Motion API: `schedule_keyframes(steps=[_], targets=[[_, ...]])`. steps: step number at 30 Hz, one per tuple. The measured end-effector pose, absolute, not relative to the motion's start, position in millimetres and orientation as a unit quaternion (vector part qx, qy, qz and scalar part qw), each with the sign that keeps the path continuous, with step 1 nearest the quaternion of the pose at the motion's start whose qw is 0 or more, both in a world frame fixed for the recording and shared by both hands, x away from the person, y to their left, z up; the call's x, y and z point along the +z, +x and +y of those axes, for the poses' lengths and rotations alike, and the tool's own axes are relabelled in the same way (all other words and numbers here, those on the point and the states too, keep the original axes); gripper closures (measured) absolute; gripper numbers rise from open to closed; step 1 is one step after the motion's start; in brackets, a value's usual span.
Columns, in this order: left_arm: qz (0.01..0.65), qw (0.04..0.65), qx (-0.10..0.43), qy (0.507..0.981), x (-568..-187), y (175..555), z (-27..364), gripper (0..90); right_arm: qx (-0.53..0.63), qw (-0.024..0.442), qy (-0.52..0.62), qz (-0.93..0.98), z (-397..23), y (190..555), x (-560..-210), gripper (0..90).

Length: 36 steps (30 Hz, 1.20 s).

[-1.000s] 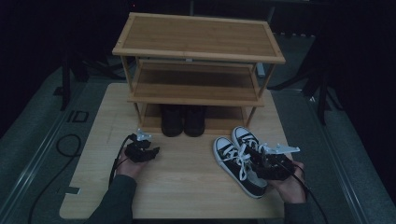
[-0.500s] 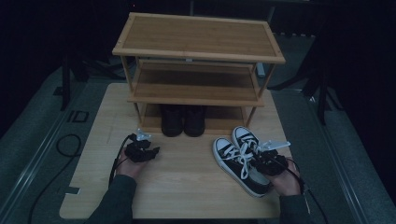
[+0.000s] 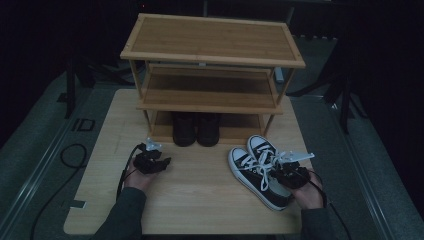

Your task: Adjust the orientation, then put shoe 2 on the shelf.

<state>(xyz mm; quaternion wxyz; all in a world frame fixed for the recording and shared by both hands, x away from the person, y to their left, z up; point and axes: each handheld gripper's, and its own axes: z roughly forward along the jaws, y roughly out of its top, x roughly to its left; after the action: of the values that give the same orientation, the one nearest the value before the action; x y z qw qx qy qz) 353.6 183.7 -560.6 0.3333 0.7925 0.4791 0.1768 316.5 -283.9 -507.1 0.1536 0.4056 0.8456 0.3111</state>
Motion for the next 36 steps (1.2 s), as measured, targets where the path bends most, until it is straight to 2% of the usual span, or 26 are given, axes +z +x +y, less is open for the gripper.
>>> schedule_keyframes(steps=[18,29,36], targets=[[0.479,0.331,0.181,0.793,-560.6,353.3,182.4,51.6,0.324,0.145,0.354,0.865,-282.4,322.4,-495.8,86.1],[0.48,0.331,0.179,0.793,-560.5,353.4,182.6,51.6,0.363,0.118,0.293,0.877,-280.6,334.7,-477.1,86.0],[0.479,0.332,0.179,0.793,-560.5,353.4,182.6,51.6,0.359,0.118,0.249,0.892,-272.4,341.5,-464.9,86.0]])
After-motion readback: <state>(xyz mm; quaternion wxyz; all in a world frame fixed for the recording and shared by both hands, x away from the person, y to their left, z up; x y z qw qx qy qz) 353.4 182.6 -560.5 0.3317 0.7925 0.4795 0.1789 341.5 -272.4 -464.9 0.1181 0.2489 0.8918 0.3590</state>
